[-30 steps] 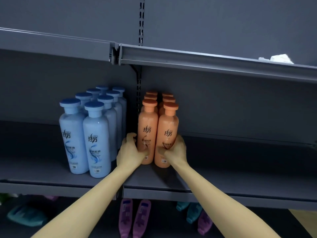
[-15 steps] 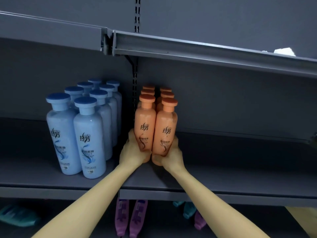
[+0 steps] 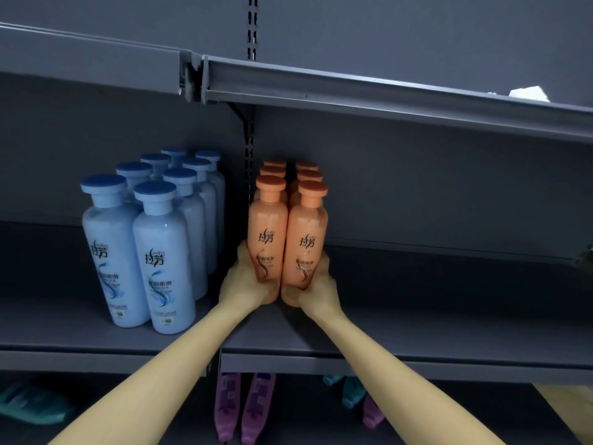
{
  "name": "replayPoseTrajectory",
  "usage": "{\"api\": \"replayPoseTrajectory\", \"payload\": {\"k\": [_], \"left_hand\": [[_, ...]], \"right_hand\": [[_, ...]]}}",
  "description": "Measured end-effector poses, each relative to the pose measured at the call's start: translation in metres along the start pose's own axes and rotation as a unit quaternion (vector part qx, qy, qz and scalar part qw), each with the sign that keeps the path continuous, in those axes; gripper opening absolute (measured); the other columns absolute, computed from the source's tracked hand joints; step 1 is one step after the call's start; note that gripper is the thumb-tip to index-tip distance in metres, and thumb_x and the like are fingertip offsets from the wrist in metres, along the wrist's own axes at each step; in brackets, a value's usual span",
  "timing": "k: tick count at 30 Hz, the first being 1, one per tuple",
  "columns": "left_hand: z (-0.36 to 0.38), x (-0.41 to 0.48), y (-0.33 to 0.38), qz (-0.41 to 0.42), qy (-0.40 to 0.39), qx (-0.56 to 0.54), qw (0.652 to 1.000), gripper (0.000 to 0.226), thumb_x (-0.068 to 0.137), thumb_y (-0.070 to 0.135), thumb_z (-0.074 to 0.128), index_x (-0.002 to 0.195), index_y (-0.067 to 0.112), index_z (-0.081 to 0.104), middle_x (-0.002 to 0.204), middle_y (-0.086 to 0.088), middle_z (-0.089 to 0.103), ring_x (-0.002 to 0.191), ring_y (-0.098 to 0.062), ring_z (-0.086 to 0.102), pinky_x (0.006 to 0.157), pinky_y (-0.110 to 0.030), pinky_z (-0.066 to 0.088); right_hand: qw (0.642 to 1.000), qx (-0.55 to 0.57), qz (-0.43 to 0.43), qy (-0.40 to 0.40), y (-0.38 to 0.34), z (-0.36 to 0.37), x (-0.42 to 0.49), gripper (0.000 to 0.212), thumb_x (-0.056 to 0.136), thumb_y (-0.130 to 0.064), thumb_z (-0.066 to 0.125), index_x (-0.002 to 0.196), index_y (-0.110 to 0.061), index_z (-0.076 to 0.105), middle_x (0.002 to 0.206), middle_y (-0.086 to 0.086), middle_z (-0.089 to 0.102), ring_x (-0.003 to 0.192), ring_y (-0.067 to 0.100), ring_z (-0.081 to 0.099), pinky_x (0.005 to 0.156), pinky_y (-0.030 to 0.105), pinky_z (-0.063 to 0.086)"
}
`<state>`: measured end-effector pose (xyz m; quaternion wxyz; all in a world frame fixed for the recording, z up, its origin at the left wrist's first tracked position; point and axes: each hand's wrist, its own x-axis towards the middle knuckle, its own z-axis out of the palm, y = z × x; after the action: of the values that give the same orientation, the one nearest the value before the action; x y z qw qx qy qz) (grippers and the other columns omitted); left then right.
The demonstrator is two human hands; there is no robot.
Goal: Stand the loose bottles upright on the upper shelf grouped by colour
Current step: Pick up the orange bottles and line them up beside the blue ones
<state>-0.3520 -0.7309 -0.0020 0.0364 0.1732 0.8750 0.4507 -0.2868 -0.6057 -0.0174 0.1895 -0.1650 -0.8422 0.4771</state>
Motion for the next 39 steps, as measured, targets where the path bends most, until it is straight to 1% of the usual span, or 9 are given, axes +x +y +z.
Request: {"api": "replayPoseTrajectory", "payload": {"k": [3, 5, 11, 14, 17, 21, 29, 32, 39], "left_hand": [[0.000, 0.001, 0.001, -0.002, -0.002, 0.007, 1.000, 0.095, 0.073, 0.028, 0.073, 0.143, 0.019, 0.010, 0.118, -0.008, 0.058, 0.101, -0.027, 0.060, 0.085, -0.041, 0.052], [0.000, 0.001, -0.001, -0.009, -0.005, 0.017, 1.000, 0.092, 0.074, 0.028, 0.071, 0.143, 0.018, 0.012, 0.117, -0.008, 0.058, 0.099, -0.027, 0.060, 0.083, -0.040, 0.052], [-0.003, -0.011, -0.012, 0.004, -0.012, 0.070, 0.997, 0.072, 0.077, 0.039, 0.066, 0.136, 0.014, 0.032, 0.124, -0.012, 0.055, 0.106, -0.030, 0.057, 0.082, -0.040, 0.052], [-0.006, -0.023, -0.021, 0.030, -0.032, 0.091, 0.995, 0.061, 0.083, 0.045, 0.059, 0.132, 0.014, 0.040, 0.123, -0.012, 0.054, 0.109, -0.029, 0.054, 0.083, -0.040, 0.050], [-0.010, -0.034, -0.027, 0.039, -0.055, 0.131, 0.989, 0.055, 0.087, 0.041, 0.055, 0.134, 0.016, 0.042, 0.128, -0.014, 0.050, 0.111, -0.030, 0.052, 0.087, -0.038, 0.048], [-0.021, -0.055, -0.031, 0.056, -0.070, 0.176, 0.980, 0.058, 0.091, 0.040, 0.052, 0.140, 0.014, 0.036, 0.134, -0.015, 0.044, 0.119, -0.031, 0.048, 0.092, -0.040, 0.046], [-0.052, -0.109, -0.053, 0.084, -0.084, 0.209, 0.971, 0.056, 0.093, 0.039, 0.050, 0.140, 0.012, 0.035, 0.138, -0.013, 0.041, 0.124, -0.031, 0.043, 0.095, -0.040, 0.043], [-0.063, -0.130, -0.063, 0.079, -0.085, 0.212, 0.970, 0.054, 0.092, 0.039, 0.050, 0.137, 0.012, 0.038, 0.136, -0.013, 0.043, 0.124, -0.032, 0.043, 0.096, -0.041, 0.041], [-0.081, -0.173, -0.088, 0.068, -0.109, 0.223, 0.966, 0.053, 0.094, 0.038, 0.048, 0.138, 0.013, 0.036, 0.138, -0.011, 0.041, 0.125, -0.031, 0.042, 0.094, -0.041, 0.043]], "right_hand": [[1.000, -0.005, 0.014, -0.007, 0.002, 0.000, 0.001, 0.083, 0.075, -0.011, 0.074, 0.140, -0.014, 0.022, 0.110, -0.003, 0.054, 0.098, 0.014, 0.054, 0.078, 0.024, 0.044], [0.999, -0.024, 0.023, -0.006, 0.003, 0.000, 0.000, 0.079, 0.076, -0.014, 0.073, 0.139, -0.013, 0.025, 0.113, 0.001, 0.057, 0.103, 0.019, 0.058, 0.080, 0.027, 0.046], [0.991, -0.125, 0.042, -0.013, -0.002, -0.002, -0.010, 0.062, 0.084, -0.030, 0.062, 0.135, -0.012, 0.032, 0.128, 0.009, 0.052, 0.112, 0.029, 0.055, 0.080, 0.030, 0.045], [0.977, -0.206, 0.036, -0.044, -0.004, -0.003, -0.028, 0.060, 0.087, -0.036, 0.057, 0.135, -0.010, 0.033, 0.129, 0.013, 0.052, 0.115, 0.033, 0.052, 0.090, 0.037, 0.047], [0.956, -0.279, 0.039, -0.076, -0.005, -0.004, -0.044, 0.059, 0.088, -0.037, 0.055, 0.138, -0.011, 0.035, 0.134, 0.014, 0.047, 0.125, 0.035, 0.041, 0.103, 0.042, 0.038], [0.925, -0.365, 0.042, -0.098, -0.019, 0.001, -0.070, 0.058, 0.092, -0.041, 0.047, 0.141, -0.013, 0.033, 0.141, 0.014, 0.039, 0.133, 0.035, 0.029, 0.106, 0.048, 0.032], [0.916, -0.379, 0.075, -0.106, -0.041, 0.026, -0.134, 0.062, 0.095, -0.041, 0.045, 0.148, -0.015, 0.023, 0.151, 0.013, 0.029, 0.141, 0.033, 0.018, 0.111, 0.049, 0.024], [0.914, -0.379, 0.092, -0.109, -0.043, 0.036, -0.159, 0.064, 0.095, -0.042, 0.045, 0.148, -0.015, 0.022, 0.150, 0.013, 0.029, 0.141, 0.033, 0.018, 0.111, 0.051, 0.025], [0.909, -0.383, 0.120, -0.113, -0.047, 0.057, -0.205, 0.057, 0.093, -0.040, 0.046, 0.142, -0.014, 0.031, 0.142, 0.014, 0.038, 0.136, 0.034, 0.026, 0.106, 0.051, 0.031]]}}
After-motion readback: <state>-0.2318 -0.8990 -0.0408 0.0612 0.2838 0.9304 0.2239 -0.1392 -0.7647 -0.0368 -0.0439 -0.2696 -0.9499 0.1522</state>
